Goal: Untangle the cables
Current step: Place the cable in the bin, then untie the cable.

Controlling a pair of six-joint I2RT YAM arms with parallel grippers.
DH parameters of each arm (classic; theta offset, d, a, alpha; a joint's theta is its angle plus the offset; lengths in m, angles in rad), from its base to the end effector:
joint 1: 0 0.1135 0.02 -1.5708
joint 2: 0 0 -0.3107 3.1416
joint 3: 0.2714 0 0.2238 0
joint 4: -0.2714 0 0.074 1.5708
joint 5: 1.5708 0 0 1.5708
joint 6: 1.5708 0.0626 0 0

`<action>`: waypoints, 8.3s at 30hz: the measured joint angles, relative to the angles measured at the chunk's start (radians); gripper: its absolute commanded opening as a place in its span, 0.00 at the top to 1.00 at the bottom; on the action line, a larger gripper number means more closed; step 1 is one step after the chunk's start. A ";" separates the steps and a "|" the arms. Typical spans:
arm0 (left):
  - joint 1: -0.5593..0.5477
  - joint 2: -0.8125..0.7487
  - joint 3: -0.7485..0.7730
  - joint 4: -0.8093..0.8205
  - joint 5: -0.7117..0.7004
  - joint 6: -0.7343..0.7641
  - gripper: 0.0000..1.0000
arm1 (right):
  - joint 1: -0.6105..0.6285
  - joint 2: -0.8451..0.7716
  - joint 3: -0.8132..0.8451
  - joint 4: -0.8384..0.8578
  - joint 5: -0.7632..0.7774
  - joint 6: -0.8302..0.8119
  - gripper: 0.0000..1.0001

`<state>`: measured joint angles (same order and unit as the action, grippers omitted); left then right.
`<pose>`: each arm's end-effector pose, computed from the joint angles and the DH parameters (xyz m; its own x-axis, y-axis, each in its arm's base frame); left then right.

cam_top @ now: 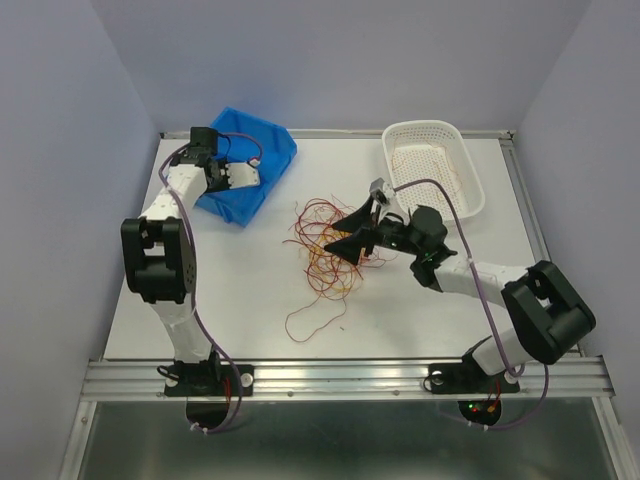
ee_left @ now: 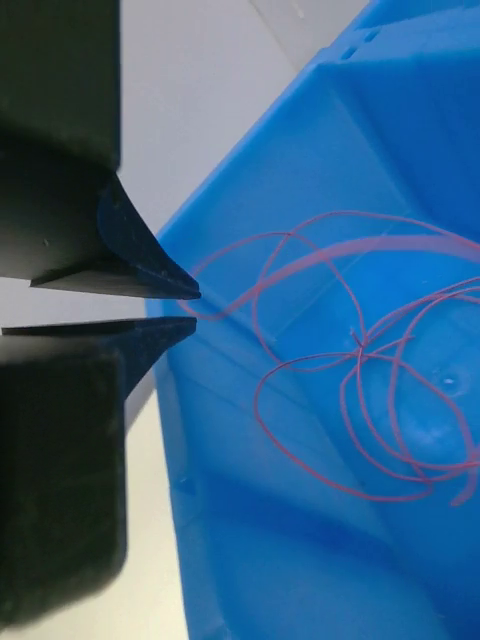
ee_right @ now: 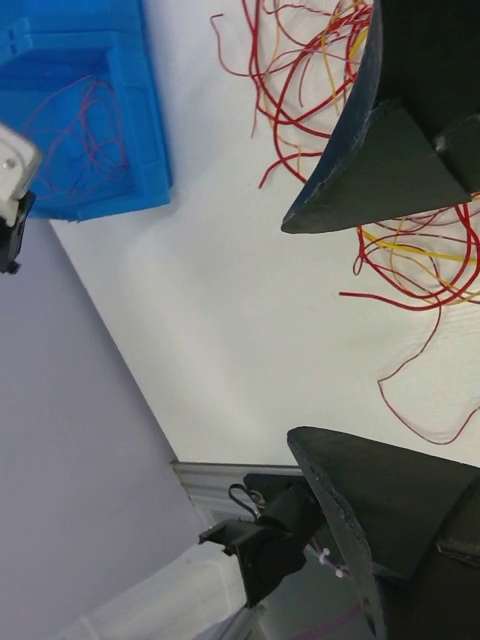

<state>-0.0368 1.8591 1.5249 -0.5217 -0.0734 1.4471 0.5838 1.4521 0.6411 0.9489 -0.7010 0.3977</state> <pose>0.4210 -0.0109 0.2943 -0.1044 0.9942 -0.0259 0.7475 0.0956 0.6574 0.2246 0.1968 0.3238 -0.2638 0.1804 -0.9475 -0.9242 0.2339 0.3019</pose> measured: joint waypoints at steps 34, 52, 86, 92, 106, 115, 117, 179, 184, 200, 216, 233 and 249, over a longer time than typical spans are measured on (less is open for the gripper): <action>-0.265 -0.549 -0.472 0.369 0.764 -0.537 0.34 | 0.178 0.037 0.235 -0.853 0.592 -0.088 0.37; -0.454 -0.262 -0.472 0.439 0.819 -0.804 0.35 | 0.176 -0.318 0.076 -0.871 1.173 0.000 0.34; -0.539 -0.412 0.160 0.105 0.396 -0.843 1.00 | 0.176 -0.365 -0.031 -0.628 0.919 -0.136 0.29; -0.540 -0.281 0.699 -0.027 0.278 -0.846 1.00 | 0.176 -0.324 -0.021 -0.555 0.792 -0.193 0.15; -0.540 -0.420 0.639 0.313 0.177 -0.791 1.00 | 0.176 0.039 0.264 -0.370 0.602 -0.350 0.13; -0.540 -0.438 0.663 0.483 0.285 -0.795 1.00 | 0.174 0.208 0.497 -0.335 0.469 -0.379 0.10; -0.540 -0.440 0.674 0.511 0.287 -0.788 1.00 | 0.174 0.207 0.496 -0.334 0.425 -0.370 0.07; -0.065 -0.085 0.314 0.654 0.548 -1.278 1.00 | 0.182 0.274 1.580 -0.949 0.286 -0.386 0.99; -0.066 -0.030 0.243 0.730 0.839 -1.476 1.00 | 0.183 0.340 1.635 -0.971 0.332 -0.426 0.99; -0.270 -0.101 -0.359 0.986 1.267 -1.496 0.55 | 0.141 0.340 1.519 -0.986 0.423 -0.467 0.99; -0.268 -0.188 -0.562 1.650 1.277 -1.724 0.28 | 0.122 0.302 1.503 -0.923 0.337 -0.377 0.99; -0.345 -0.123 -0.536 1.717 1.281 -1.785 0.40 | 0.122 0.282 1.469 -0.891 0.317 -0.352 0.99; -0.363 -0.039 -0.486 1.519 1.255 -1.664 1.00 | 0.122 0.252 1.410 -0.874 0.337 -0.351 1.00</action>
<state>-0.4000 1.8202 1.0389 0.9977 1.1812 -0.2165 0.7059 1.7039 2.0510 0.0753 -0.3637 0.0471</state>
